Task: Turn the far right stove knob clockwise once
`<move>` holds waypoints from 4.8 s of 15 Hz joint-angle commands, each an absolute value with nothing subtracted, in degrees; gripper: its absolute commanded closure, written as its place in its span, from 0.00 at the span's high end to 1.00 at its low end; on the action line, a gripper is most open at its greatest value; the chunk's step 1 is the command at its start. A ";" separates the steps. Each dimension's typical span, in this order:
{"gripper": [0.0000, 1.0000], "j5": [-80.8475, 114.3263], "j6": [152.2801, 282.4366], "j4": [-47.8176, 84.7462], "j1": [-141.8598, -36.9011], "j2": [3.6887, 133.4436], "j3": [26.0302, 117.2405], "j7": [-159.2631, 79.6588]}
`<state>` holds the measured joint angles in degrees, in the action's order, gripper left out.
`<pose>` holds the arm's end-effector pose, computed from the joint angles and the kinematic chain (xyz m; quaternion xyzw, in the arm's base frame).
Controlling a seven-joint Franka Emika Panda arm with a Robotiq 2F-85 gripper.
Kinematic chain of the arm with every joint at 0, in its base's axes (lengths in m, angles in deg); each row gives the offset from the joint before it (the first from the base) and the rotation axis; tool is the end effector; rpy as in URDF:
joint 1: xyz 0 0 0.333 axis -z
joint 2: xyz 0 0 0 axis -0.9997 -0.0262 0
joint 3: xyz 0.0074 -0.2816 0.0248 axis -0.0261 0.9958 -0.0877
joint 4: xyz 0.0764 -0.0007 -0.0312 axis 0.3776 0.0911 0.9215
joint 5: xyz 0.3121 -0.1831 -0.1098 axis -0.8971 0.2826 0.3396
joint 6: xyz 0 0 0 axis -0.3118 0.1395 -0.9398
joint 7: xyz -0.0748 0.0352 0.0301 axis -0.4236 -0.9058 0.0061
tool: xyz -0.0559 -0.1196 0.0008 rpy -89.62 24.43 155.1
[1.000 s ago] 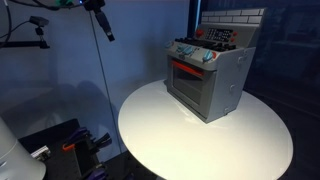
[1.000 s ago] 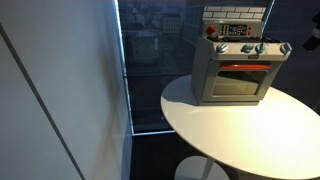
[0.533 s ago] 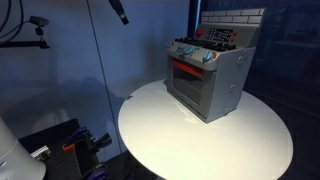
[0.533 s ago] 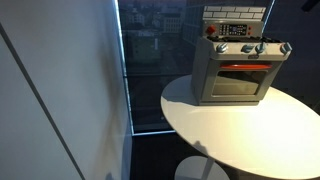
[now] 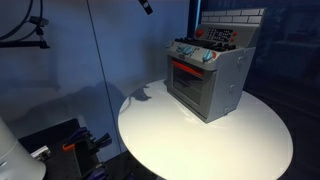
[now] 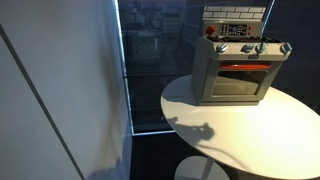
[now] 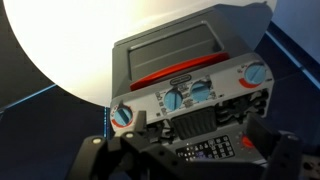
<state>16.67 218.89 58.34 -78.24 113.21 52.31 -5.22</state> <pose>0.4624 0.0516 0.5373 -0.9223 0.2671 -0.2785 0.0205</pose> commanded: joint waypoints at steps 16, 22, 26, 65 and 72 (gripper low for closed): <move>1.00 34.18 219.82 54.63 -76.84 106.04 58.31 -0.66; 1.00 34.10 219.84 54.63 -77.28 106.01 58.55 -0.72; 1.00 31.59 219.69 54.37 -78.31 106.61 60.40 -3.05; 1.00 18.69 228.88 50.64 -80.02 93.90 72.05 -24.84; 1.00 17.87 232.75 48.43 -80.29 88.82 72.64 -27.57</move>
